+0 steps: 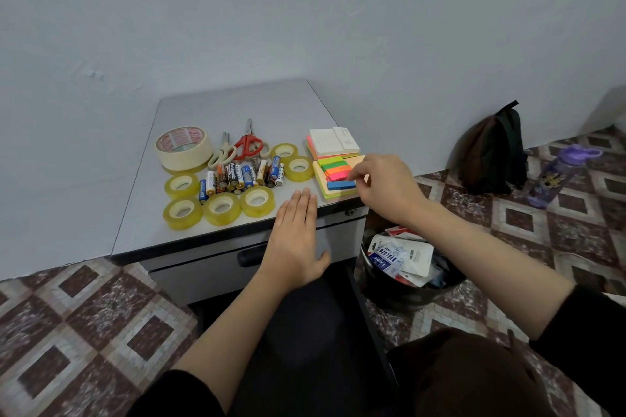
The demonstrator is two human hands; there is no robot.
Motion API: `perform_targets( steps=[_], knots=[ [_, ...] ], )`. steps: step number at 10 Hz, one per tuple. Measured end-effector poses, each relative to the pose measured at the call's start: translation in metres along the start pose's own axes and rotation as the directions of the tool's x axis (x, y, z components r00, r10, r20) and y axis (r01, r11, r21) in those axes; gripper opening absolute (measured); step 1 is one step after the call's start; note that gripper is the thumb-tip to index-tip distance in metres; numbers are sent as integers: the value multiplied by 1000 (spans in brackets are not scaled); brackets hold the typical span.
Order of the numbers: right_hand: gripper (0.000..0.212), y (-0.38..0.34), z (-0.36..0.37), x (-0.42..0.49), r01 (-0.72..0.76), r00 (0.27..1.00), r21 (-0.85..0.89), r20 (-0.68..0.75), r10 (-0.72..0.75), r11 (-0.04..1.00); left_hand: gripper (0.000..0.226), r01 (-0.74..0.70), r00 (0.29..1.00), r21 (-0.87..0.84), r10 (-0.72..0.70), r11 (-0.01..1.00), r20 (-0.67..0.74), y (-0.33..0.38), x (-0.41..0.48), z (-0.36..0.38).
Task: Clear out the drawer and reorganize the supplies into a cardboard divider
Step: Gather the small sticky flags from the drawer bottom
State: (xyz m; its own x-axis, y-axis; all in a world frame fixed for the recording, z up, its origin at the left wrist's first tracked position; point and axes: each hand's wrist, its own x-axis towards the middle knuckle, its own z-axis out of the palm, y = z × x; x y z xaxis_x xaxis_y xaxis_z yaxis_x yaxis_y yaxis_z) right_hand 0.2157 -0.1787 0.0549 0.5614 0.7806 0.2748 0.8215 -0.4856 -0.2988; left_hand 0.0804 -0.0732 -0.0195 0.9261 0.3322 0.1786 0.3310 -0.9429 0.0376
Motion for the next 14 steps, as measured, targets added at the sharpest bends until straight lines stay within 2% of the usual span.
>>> perform_targets(
  steps=[2, 9, 11, 12, 13, 14],
  knots=[
    [32, -2, 11, -12, 40, 998, -77, 48, -37, 996, 93, 6, 1000, 10, -6, 1000, 23, 1, 0, -1],
    [33, -8, 26, -7, 55, 998, -93, 36, -51, 994, 94, 1, 1000, 9, -2, 1000, 29, -1, 0, 3],
    [31, -15, 25, -23, 17, 1000, -19, -5, -17, 1000, 90, 12, 998, 0, -12, 1000, 63, 0, -4, 0],
    [27, -27, 31, -47, 4, 1000, 68, -10, -3, 998, 78, -29, 1000, -123, 29, 992, 4, 0, -30, 3],
    [26, -38, 50, -78, 14, 996, 135, 87, -26, 991, 65, 25, 1000, -294, -29, 955, -9, 6, -72, 11],
    [29, -50, 84, -116, 50, 965, 134, 250, -83, 990, 57, 151, 974, -321, -86, 935, 209, 6, -117, 32]
  ],
)
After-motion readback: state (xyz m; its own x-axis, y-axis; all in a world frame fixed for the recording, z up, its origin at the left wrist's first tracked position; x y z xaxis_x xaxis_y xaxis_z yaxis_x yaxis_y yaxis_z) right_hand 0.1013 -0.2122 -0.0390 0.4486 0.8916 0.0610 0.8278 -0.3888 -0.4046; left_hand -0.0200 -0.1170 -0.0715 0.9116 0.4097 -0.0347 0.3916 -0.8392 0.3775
